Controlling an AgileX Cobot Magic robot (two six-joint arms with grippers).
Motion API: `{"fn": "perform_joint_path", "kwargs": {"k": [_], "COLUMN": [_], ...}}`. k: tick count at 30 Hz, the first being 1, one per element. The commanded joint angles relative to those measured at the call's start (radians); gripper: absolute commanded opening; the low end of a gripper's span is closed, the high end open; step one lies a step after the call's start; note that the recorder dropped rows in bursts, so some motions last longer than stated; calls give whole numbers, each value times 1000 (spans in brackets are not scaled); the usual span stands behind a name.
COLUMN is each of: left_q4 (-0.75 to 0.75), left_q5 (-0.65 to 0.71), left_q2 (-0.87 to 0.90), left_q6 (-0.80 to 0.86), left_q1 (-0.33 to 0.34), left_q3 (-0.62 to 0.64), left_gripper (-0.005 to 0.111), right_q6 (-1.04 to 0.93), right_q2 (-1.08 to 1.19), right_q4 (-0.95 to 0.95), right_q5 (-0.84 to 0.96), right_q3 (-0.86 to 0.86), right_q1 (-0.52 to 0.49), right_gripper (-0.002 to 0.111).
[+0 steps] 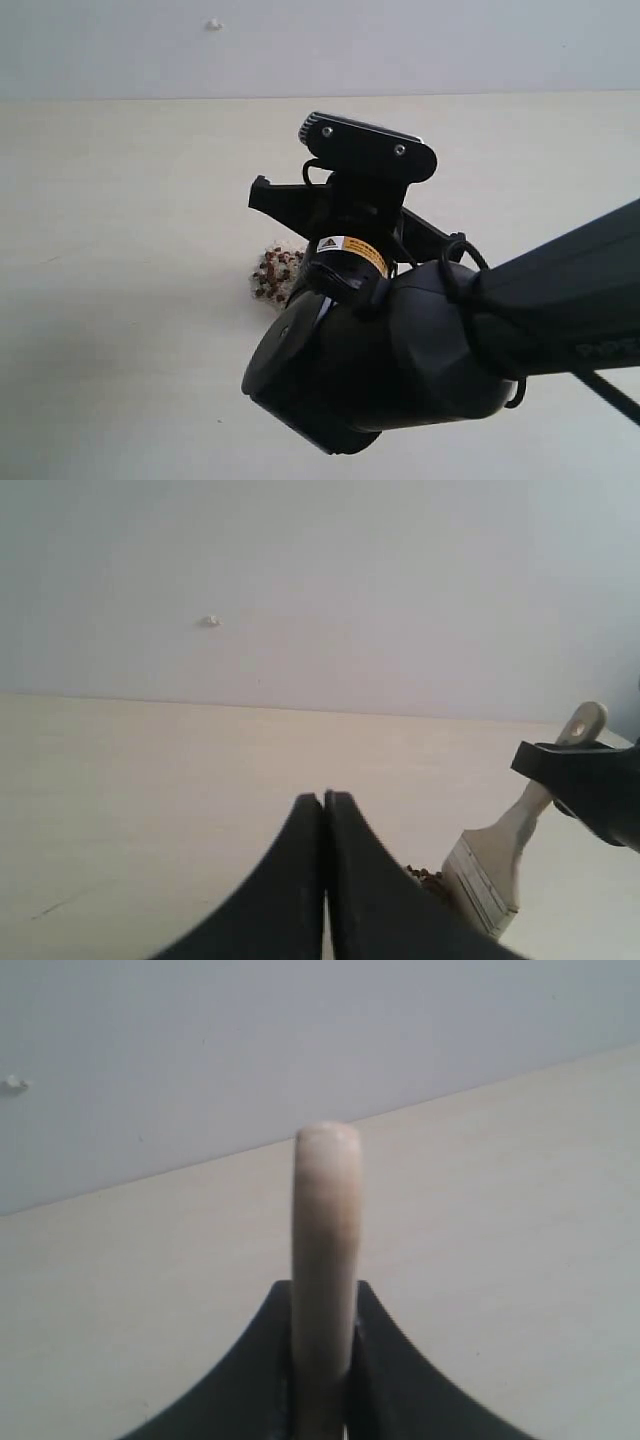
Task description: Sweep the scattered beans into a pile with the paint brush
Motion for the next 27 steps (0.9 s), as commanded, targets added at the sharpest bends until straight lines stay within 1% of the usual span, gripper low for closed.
{"fn": "perform_joint_path", "kwargs": {"k": [1,11,27], "left_q4": [-1,-1,-1], "left_q5": [-2,-2,-2], "left_q2": [-5,-5,-5], "left_q6": [0,0,0], "left_q1": [4,4,4], "left_q3": [6,6,6], "left_gripper": [0,0,0], "right_q6": [35,9,-219], "right_q2": [1,-10,-165], "right_q4": [2,3,-7], "right_q5": [15,15,15], "right_q3": [-4,-4,-2], "right_q1": [-4,-4,-4], "right_gripper": [0,0,0]}}
